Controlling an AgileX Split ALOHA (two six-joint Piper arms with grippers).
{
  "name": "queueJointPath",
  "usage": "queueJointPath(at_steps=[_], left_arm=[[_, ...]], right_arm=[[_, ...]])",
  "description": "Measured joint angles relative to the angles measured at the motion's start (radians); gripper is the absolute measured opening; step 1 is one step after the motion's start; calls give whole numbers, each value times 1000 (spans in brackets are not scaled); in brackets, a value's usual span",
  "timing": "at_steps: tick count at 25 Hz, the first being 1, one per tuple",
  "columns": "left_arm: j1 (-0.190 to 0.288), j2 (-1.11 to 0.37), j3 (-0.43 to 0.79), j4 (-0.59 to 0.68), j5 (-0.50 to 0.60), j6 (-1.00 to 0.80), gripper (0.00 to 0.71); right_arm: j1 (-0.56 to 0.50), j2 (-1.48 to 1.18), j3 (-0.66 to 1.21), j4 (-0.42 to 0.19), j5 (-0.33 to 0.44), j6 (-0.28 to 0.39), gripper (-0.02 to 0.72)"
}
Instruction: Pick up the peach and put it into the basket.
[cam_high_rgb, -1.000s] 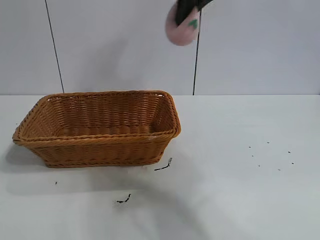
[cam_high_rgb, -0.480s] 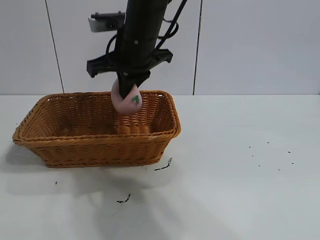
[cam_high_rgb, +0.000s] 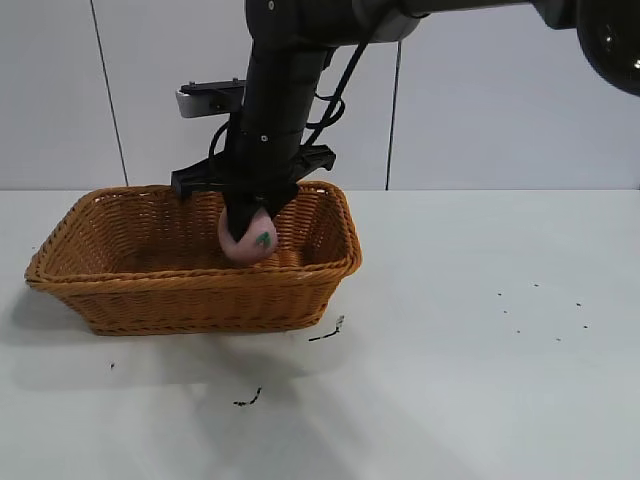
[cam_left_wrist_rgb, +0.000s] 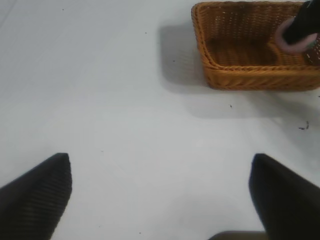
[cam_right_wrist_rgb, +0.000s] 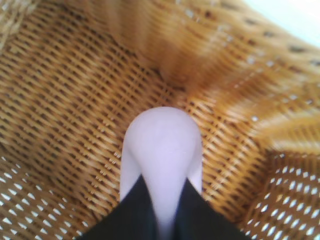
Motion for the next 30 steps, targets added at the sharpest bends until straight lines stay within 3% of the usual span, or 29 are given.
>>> queueJointPath(at_steps=[6,11,23,30], left_arm=[[0,0,0,0,0,0,693],[0,0,0,0,0,0,693],[0,0,0,0,0,0,693],[0,0,0,0,0,0,693]], right_arm=[[-9,-92,-119,-34,113,0,688],[-87,-170,-151,-81,183,0,688],[-497,-264,-106,-85,191,0,688],[-583,-273,-52,-57,195,0,695]])
